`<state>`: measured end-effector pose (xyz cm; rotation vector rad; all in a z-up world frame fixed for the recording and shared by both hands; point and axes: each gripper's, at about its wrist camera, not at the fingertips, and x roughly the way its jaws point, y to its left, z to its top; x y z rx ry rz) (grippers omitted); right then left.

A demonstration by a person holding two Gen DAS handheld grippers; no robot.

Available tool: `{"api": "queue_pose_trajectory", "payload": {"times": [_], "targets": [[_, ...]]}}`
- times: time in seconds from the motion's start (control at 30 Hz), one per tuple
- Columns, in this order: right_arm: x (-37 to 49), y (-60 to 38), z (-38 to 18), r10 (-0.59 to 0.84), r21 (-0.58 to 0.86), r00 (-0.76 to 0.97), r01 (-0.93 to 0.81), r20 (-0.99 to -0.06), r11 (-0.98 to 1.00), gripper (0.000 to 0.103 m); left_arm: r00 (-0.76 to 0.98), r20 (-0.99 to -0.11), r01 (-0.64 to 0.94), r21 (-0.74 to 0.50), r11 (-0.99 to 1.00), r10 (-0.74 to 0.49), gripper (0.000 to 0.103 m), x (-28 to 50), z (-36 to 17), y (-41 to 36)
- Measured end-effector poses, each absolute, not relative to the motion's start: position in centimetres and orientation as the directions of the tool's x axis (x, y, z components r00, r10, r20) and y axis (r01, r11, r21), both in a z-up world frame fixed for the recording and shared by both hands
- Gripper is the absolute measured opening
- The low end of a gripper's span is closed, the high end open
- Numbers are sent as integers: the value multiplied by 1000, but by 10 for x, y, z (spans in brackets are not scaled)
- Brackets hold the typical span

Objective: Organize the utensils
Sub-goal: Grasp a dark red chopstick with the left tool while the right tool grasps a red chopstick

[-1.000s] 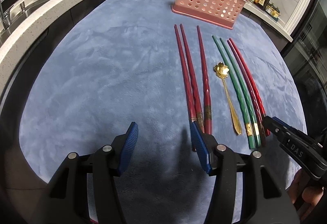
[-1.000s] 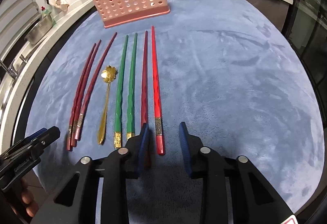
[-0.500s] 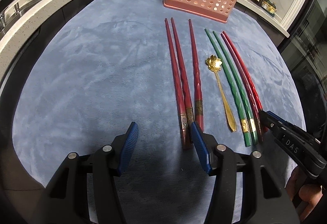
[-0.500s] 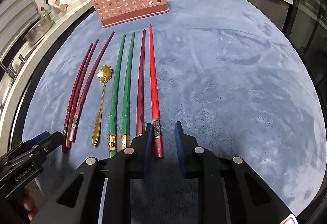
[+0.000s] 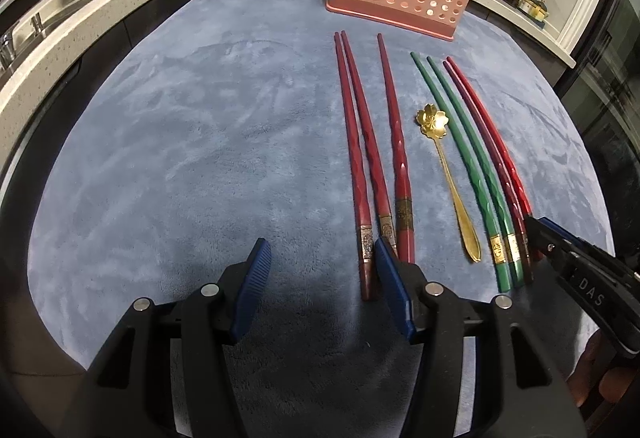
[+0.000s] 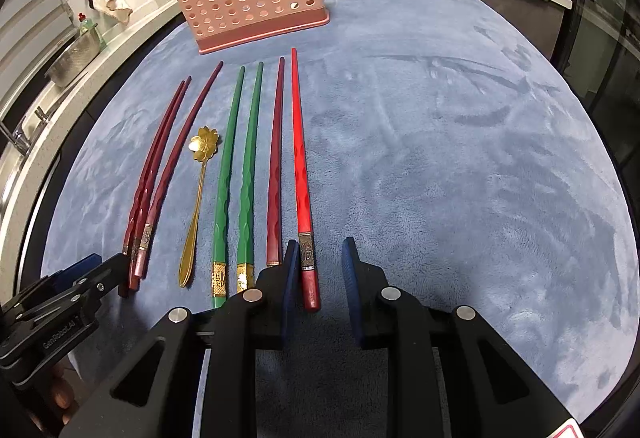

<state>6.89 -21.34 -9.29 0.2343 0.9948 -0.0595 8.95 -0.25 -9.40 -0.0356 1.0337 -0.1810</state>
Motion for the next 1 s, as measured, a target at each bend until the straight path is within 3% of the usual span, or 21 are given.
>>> {"api": "queue_pose_trajectory", "payload": {"times": [0.23,0.43,0.6,1.0], "targets": [[70,-211,-93,50,158,547,152,-836,976,21,509,-845,123,-120,985,-166,46,88,-94,0],[70,-211,-93,50,157,547,150,-836,976,20,504,-839,129,-159,979,-203,22,88,-92,5],[69,-212,-92,63,167,545,145,-836,975,9,501,-834,139,-185,973,-230,8,87,-91,6],[61,-214,-77,80,188,569,135,-819,973,9,516,-816,132,-225,965,-261,8,85,-77,13]]}}
